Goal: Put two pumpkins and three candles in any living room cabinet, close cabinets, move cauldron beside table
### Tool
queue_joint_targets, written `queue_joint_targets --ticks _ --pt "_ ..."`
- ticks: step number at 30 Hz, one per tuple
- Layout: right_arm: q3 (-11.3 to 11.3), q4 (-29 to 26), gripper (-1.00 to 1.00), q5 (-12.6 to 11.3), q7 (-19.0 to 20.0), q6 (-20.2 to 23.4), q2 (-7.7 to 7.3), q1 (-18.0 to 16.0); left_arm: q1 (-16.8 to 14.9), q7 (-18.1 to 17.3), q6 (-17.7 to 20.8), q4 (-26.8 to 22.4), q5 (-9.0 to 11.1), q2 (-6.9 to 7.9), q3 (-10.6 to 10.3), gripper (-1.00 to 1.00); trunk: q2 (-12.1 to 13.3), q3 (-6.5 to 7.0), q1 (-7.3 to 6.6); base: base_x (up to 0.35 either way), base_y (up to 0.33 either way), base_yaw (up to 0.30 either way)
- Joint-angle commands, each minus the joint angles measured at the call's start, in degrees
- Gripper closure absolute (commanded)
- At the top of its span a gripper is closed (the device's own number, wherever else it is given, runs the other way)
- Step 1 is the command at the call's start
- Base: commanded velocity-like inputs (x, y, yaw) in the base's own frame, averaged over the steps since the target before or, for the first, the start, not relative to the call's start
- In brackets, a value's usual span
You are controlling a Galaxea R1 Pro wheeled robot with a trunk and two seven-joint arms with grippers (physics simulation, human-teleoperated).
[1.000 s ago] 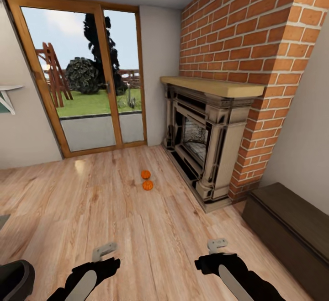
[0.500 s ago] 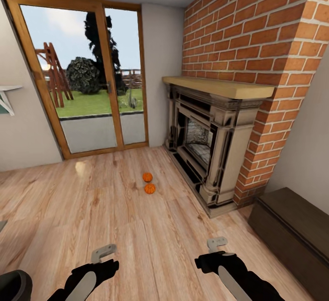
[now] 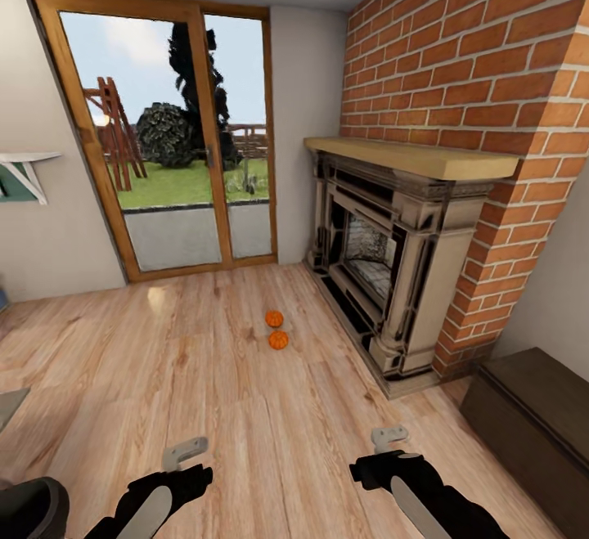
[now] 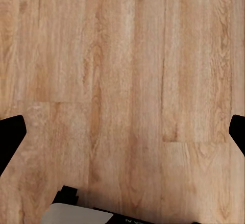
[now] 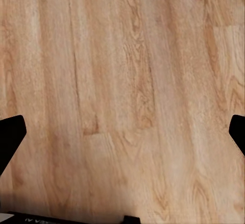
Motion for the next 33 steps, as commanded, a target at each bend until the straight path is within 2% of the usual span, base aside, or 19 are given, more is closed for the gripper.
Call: queue_joint_targets --ticks 1,8,17,24,33 --pt "0.2 -0.1 -1.00 -0.6 -0.6 0.1 -0.08 -0.1 -0.1 0.5 0.0 -0.1 0.5 0.08 -0.2 -1.00 -0.1 -0.08 0.04 0.298 0.000 0.277" --pt "0.2 0.1 -1.00 -0.6 -0.6 0.1 -0.01 -0.1 -0.1 0.5 0.0 0.2 0.5 0.03 -0.2 -1.00 -0.1 -0.08 0.04 0.315 -0.011 0.286" --pt "0.2 1.1 -1.00 -0.5 -0.5 0.0 0.15 -0.1 -0.1 0.5 0.0 0.3 0.5 -0.06 -0.2 -1.00 -0.1 -0.08 0.04 0.284 -0.125 0.282" --pt "0.1 1.1 -1.00 -0.5 -0.5 0.0 0.25 0.0 -0.1 0.5 0.0 0.3 0.5 -0.06 -0.1 -1.00 -0.1 -0.08 0.04 0.284 -0.009 0.085" --pt "0.1 1.2 -1.00 -0.6 -0.5 0.0 0.26 -0.1 -0.1 0.5 0.0 0.6 0.5 -0.06 0.0 -1.00 -0.1 0.05 0.04 0.308 0.094 0.187"
